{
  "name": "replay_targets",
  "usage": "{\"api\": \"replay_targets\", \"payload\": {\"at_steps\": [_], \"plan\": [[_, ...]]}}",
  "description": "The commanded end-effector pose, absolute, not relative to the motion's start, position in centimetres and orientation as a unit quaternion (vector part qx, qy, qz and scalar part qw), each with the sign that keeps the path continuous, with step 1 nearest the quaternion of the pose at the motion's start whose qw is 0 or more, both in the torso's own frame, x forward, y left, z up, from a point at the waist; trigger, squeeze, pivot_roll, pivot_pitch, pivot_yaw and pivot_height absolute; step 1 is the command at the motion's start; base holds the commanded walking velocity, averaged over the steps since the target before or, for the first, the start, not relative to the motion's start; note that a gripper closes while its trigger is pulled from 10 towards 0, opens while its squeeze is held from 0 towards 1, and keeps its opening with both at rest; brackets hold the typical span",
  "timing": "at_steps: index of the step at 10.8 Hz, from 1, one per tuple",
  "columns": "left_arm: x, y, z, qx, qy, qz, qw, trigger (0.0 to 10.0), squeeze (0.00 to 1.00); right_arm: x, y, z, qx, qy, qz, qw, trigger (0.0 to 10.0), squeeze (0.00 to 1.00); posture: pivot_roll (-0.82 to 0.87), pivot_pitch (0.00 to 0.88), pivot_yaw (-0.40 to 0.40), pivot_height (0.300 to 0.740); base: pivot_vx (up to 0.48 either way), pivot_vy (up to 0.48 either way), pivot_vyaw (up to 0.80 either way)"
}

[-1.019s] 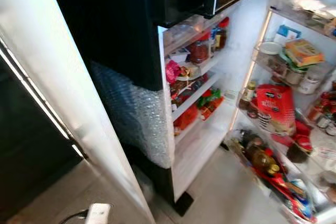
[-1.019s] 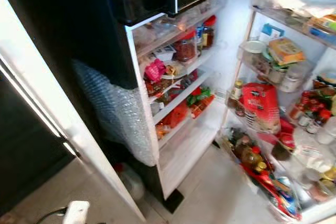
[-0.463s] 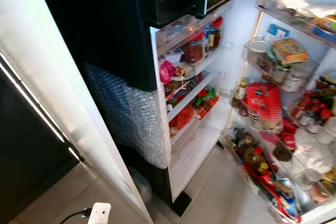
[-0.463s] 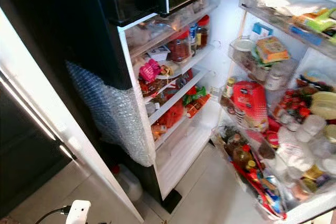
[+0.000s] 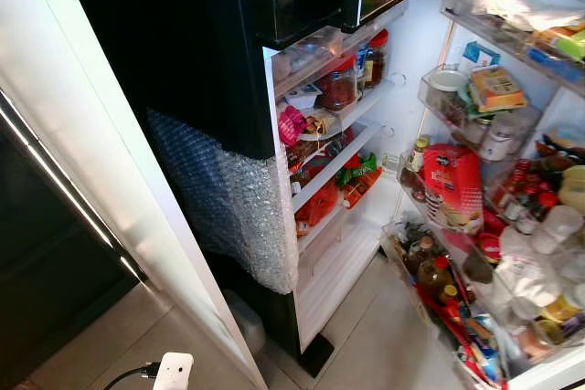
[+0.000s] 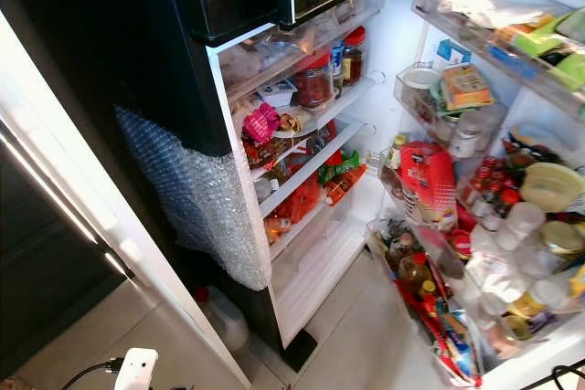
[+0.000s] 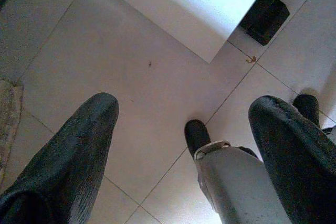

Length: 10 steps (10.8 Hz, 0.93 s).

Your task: Restocking fridge

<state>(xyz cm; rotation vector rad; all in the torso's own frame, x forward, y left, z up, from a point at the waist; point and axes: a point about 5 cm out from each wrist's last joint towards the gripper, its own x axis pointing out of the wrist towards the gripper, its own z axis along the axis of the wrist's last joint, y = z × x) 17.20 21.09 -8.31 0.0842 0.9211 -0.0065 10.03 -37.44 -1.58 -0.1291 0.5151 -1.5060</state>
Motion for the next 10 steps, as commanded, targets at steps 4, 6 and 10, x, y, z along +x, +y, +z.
{"api": "replay_targets", "payload": {"at_steps": [4, 6, 10], "plan": [[17.0, 21.6, -8.3, 0.050, 0.451, -0.006, 0.891, 10.0, 0.00, 9.2, -38.5, -0.7, -0.042, 0.205, -0.717, 0.665, 10.0, 0.00, -0.15, 0.000, 0.058, 0.740, 0.000, 0.000, 0.00], [17.0, 21.6, -8.3, 0.051, 0.451, -0.007, 0.891, 10.0, 0.00, 9.3, -38.6, -0.5, -0.047, 0.200, -0.719, 0.664, 10.0, 0.00, -0.15, 0.000, 0.058, 0.740, 0.000, 0.000, 0.00], [17.1, 21.6, -8.3, 0.051, 0.450, -0.009, 0.891, 10.0, 0.00, 9.6, -38.5, 0.0, -0.041, 0.176, -0.723, 0.667, 10.0, 0.00, -0.15, 0.000, 0.061, 0.740, 0.000, 0.000, 0.00]]}}
